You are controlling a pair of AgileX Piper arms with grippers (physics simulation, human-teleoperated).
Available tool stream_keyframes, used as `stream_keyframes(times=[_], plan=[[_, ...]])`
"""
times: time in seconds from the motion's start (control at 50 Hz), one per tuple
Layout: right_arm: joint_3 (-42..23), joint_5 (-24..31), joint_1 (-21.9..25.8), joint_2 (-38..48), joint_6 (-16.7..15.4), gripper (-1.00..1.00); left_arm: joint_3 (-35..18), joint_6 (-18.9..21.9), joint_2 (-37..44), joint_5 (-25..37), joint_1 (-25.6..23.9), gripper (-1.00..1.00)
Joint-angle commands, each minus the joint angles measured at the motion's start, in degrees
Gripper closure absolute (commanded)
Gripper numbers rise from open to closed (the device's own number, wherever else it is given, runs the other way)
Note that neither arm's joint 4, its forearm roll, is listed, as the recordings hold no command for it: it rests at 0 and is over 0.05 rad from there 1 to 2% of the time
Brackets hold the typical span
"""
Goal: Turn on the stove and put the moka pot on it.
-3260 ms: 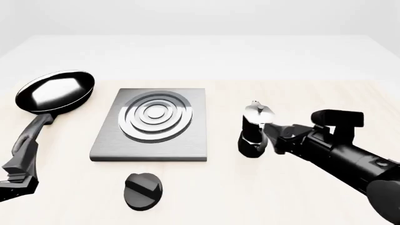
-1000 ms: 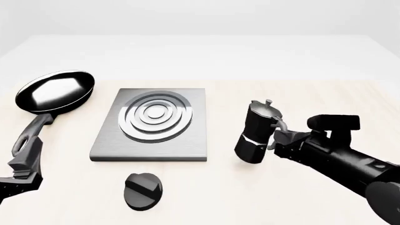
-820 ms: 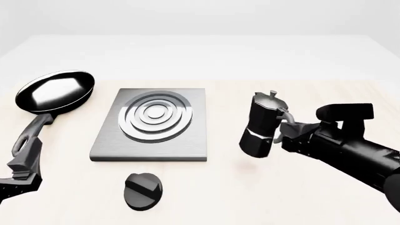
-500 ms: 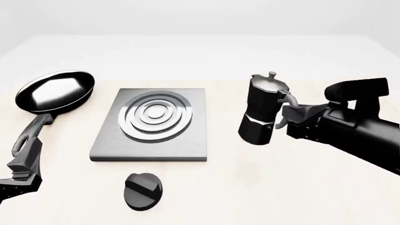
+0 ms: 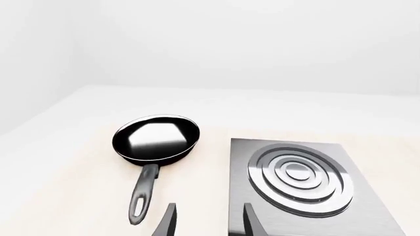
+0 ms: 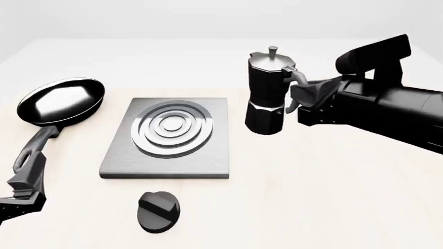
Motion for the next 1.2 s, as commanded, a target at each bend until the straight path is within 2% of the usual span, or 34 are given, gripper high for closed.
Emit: stream_keyframes(times=[0.02,0.54,0.94,1.2], plan=[[-5.61,-1.57,2.51,3.69,-2.87,1.0,0.0,-0.3,0.23,-0.19,0.49,-1.0],[-9.7,-10.66,8.34,15.28,-5.77,1.0,0.02,-0.24,2.17,-1.86,0.99,-1.0],[-14.17,-15.07,10.07,23.32,-6.24,1.0,0.02,-0.39,3.81,-3.14,1.28,-1.0],[-16.61,-18.37,10.58,28.03,-5.2,1.0,0.01,-0.72,4.98,-4.09,1.45,-1.0]])
